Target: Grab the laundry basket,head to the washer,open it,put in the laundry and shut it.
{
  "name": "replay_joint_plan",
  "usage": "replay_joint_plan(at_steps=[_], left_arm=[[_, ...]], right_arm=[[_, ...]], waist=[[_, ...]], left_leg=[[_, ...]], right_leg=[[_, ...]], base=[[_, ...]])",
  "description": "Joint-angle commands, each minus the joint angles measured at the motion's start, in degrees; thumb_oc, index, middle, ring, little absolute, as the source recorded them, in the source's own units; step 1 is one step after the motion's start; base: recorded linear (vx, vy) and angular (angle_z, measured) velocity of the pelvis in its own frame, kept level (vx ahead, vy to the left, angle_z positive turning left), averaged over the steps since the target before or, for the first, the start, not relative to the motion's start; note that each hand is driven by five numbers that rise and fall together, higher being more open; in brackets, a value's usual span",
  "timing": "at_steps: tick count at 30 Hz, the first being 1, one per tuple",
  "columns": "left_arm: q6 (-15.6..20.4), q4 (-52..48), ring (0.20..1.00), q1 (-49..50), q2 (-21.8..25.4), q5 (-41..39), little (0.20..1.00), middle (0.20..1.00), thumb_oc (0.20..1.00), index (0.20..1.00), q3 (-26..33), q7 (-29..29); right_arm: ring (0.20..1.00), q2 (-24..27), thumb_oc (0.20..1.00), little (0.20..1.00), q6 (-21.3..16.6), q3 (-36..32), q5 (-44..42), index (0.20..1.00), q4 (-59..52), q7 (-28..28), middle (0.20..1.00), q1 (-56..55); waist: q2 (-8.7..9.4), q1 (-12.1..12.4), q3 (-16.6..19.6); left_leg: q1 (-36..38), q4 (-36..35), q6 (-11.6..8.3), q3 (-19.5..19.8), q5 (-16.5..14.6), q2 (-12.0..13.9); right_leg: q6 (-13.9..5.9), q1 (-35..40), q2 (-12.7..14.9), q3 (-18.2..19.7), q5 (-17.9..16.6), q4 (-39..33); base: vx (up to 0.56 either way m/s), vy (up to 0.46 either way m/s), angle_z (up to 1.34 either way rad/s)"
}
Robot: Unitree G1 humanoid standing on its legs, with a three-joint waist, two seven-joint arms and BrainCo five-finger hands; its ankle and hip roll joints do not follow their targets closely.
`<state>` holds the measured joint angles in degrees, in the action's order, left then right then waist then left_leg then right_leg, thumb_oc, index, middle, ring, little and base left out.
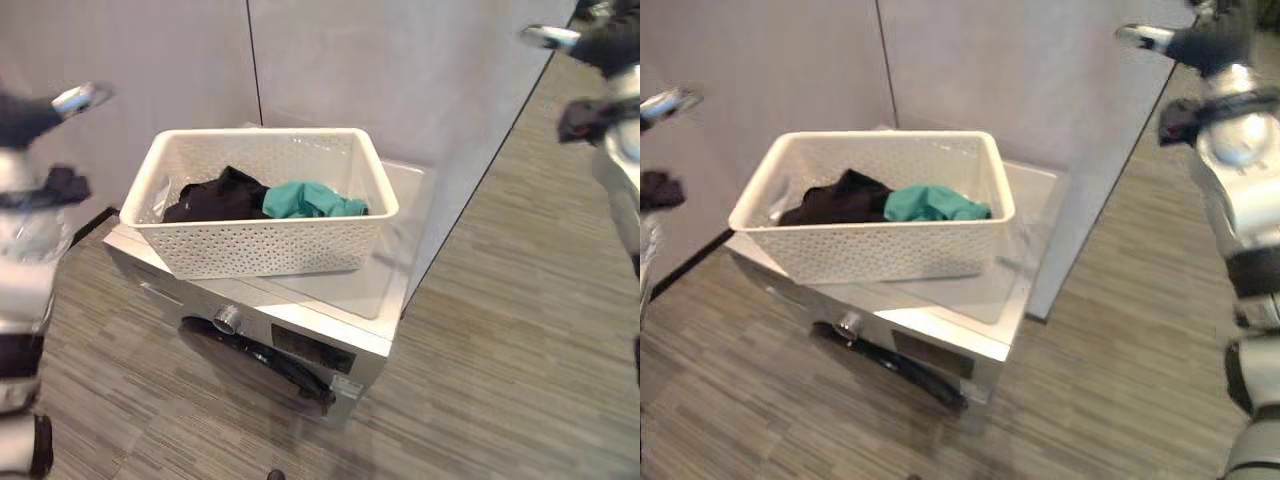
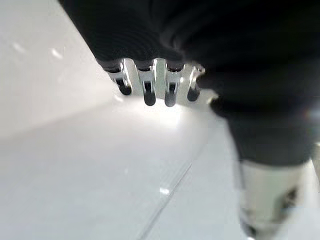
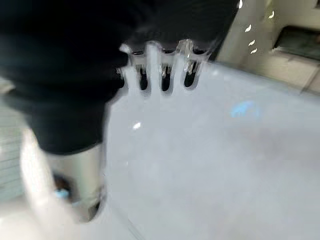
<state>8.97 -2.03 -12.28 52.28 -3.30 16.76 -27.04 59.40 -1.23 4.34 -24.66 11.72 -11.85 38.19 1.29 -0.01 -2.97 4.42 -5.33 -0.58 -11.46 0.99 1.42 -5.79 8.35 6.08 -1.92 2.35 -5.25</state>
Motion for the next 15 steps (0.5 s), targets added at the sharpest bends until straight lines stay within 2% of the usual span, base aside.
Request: replay_joint_plan(at_steps=[1,4,5,6,8,9,11,12,13,15], left_arm=[[4.17,-3.87,1.000,1.67,-2.42,0.89,1.000,1.000,1.000,1.000,2.70,2.61],[5.26,-11.06,1.000,14.08,-12.54,-1.11,1.000,1.000,1.000,1.000,6.70,5.48],[5.29,-12.33,1.000,20.43,-18.34,-2.71,1.000,1.000,1.000,1.000,7.42,7.01],[5.21,-12.52,1.000,20.58,-18.39,-2.72,1.000,1.000,1.000,1.000,7.23,7.08],[4.94,-10.50,1.000,25.14,-25.24,-5.91,1.000,1.000,1.000,1.000,6.33,7.24],[4.14,-8.59,1.000,26.60,-27.00,-5.27,1.000,1.000,1.000,1.000,5.47,7.84],[3.71,-4.95,1.000,27.45,-28.41,-5.28,1.000,1.000,1.000,1.000,3.39,8.14],[2.36,1.61,1.000,28.33,-29.46,-5.36,1.000,1.000,1.000,1.000,0.17,8.83],[2.50,6.75,1.000,27.69,-30.09,-6.43,1.000,1.000,1.000,1.000,-2.68,9.40],[2.13,16.57,1.000,26.01,-33.62,-15.86,1.000,1.000,1.000,1.000,-8.25,11.04]], right_arm=[[1.000,3.19,1.000,1.000,-3.71,-5.88,2.70,1.000,-1.70,1.46,1.000,-6.58],[1.000,-1.97,1.000,1.000,-5.73,-20.56,2.38,1.000,-9.41,4.16,1.000,-27.34],[1.000,-4.59,1.000,1.000,-6.33,-26.92,2.47,1.000,-12.03,5.27,1.000,-37.19],[1.000,-4.68,1.000,1.000,-6.24,-27.36,2.48,1.000,-12.36,5.32,1.000,-37.86],[1.000,-7.68,1.000,1.000,-6.17,-31.10,3.28,1.000,-14.96,6.33,1.000,-45.80],[1.000,-8.68,1.000,1.000,-6.14,-32.19,3.24,1.000,-15.76,7.10,1.000,-47.96],[1.000,-9.60,1.000,1.000,-6.22,-32.54,3.20,1.000,-16.38,6.92,1.000,-49.46],[1.000,-9.22,1.000,1.000,-6.15,-32.26,2.80,1.000,-16.98,7.15,1.000,-49.84],[1.000,-8.32,1.000,1.000,-6.77,-32.02,2.10,1.000,-16.82,6.83,1.000,-49.41],[1.000,-6.51,1.000,1.000,-7.34,-29.44,1.88,1.000,-16.10,5.63,1.000,-46.74]], waist=[[-0.03,1.59,2.82],[0.36,1.45,2.60],[0.68,1.34,1.78],[0.61,1.46,2.09],[0.90,1.29,1.25],[1.03,1.17,1.19],[1.14,1.13,0.96],[1.50,0.92,0.49],[1.65,1.03,0.15],[2.09,1.40,-0.99]], left_leg=[[3.34,2.97,0.10,4.08,-6.20,0.88],[3.39,2.96,-0.13,5.11,-6.59,1.44],[2.58,3.31,-0.22,5.51,-5.77,1.78],[2.92,3.16,-0.30,5.72,-6.37,1.84],[2.61,3.13,-0.74,6.15,-5.97,2.38],[2.49,2.96,-0.93,6.26,-5.78,2.59],[2.17,2.90,-1.20,6.43,-5.32,2.90],[1.75,2.84,-1.60,6.53,-4.59,3.39],[1.46,2.90,-1.91,6.69,-4.15,3.79],[0.81,3.67,-2.43,7.06,-3.42,4.63]], right_leg=[[-3.41,-1.23,5.19,-5.59,-1.12,4.18],[-3.06,-0.51,4.79,-6.07,0.16,3.88],[-2.36,-0.70,4.40,-6.29,0.24,3.67],[-2.47,-0.34,4.34,-6.35,0.77,3.58],[-1.99,0.16,3.70,-6.74,1.15,2.72],[-1.84,0.33,3.42,-6.79,1.31,2.10],[-1.55,0.37,3.10,-6.81,1.43,1.75],[-1.18,0.36,2.71,-6.71,1.45,1.50],[-0.94,0.33,2.41,-6.83,1.46,1.51],[-0.34,0.24,1.71,-7.08,1.90,2.00]], base=[[-0.08,-0.096,0.04],[-0.07,-0.126,0.05],[-0.04,-0.129,0.16],[-0.11,-0.150,0.27],[-0.08,-0.153,0.22],[-0.12,-0.176,0.08],[-0.10,-0.139,0.05],[-0.12,-0.154,0.09],[-0.17,-0.199,0.07],[-0.16,-0.156,0.04]])
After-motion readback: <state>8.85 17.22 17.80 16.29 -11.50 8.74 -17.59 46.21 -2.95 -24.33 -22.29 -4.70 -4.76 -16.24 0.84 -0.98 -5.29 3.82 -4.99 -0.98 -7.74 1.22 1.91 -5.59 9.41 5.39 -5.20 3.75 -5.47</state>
